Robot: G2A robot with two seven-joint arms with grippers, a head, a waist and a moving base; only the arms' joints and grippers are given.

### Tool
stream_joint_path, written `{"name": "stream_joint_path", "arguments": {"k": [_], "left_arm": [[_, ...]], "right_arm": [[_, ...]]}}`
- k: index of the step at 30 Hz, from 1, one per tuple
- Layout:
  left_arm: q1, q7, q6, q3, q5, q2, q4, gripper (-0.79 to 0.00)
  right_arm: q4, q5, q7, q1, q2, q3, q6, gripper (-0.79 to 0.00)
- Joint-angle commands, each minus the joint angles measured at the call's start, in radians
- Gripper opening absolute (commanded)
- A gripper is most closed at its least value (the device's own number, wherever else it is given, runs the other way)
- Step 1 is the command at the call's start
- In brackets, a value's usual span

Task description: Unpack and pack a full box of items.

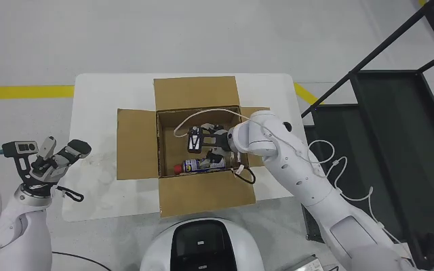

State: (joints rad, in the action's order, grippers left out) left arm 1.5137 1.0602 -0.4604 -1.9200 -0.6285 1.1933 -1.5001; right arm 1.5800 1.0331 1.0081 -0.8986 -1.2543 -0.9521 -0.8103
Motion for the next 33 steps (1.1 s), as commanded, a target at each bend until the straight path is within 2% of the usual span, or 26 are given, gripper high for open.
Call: {"name": "stream_joint_path", "arguments": {"k": [1, 6, 12, 23, 33], "left_arm": [[0.0, 0.0, 0.0, 0.0, 0.0, 0.0, 0.0, 0.0], [0.0, 0.0, 0.0, 0.0, 0.0, 0.0, 0.0, 0.0], [0.0, 0.0, 0.0, 0.0, 0.0, 0.0, 0.0, 0.0], [0.0, 0.0, 0.0, 0.0, 0.0, 0.0, 0.0, 0.0], [0.0, 0.0, 0.0, 0.0, 0.0, 0.0, 0.0, 0.0]], "right_arm": [[-0.002, 0.03, 0.006, -0.007, 0.001, 0.016, 0.005, 0.0], [-0.096, 0.064, 0.02, 0.056, -0.004, 0.094, 0.018, 0.0], [-0.231, 0.03, 0.003, 0.15, -0.026, 0.175, 0.002, 0.0], [-0.465, -0.025, 0.011, 0.273, -0.104, 0.351, 0.009, 0.0], [-0.604, -0.068, -0.013, 0.331, -0.158, 0.43, -0.006, 0.0]]}}
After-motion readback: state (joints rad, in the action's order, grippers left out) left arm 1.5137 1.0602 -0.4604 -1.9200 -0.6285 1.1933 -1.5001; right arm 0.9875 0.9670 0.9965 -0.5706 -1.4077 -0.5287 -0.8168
